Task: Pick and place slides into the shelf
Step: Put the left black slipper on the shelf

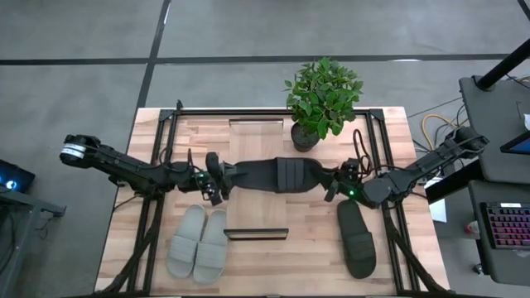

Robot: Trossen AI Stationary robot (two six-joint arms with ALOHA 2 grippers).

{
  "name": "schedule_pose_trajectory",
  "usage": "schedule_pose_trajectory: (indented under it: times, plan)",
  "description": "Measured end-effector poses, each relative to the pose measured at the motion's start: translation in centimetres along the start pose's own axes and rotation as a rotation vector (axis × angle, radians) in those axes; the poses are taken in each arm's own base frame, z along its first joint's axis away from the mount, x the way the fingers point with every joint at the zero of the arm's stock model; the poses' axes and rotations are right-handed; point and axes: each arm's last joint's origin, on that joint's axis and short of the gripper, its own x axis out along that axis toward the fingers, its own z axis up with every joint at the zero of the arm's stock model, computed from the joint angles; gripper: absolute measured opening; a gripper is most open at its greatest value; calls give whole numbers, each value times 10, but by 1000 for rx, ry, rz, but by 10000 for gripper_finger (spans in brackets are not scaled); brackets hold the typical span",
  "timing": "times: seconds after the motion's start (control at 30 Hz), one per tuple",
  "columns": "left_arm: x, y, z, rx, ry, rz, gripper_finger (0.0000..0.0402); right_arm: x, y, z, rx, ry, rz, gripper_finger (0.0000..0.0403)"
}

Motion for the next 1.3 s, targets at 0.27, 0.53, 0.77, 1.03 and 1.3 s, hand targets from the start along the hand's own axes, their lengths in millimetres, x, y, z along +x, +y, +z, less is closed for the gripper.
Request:
schedule_pose_trajectory:
  times: [0.27, 0.53, 0.77, 1.03, 1.3]
  plan:
    - [0, 0, -4, -63, 141, 33, 135, 0, 5, 5, 7, -27, 32, 42]
    - [-2, -3, -6, -52, 169, 23, 135, 0, 6, 5, -6, -23, 52, 41]
    - [-2, -3, -7, -54, 185, 28, 135, 0, 6, 6, -10, -22, 58, 41]
    - [-2, -3, -7, -85, 194, 33, 173, 0, 6, 6, -10, -23, 59, 41]
    - [-2, -3, -8, -74, 206, 36, 219, -1, 8, 8, 5, -36, 76, 41]
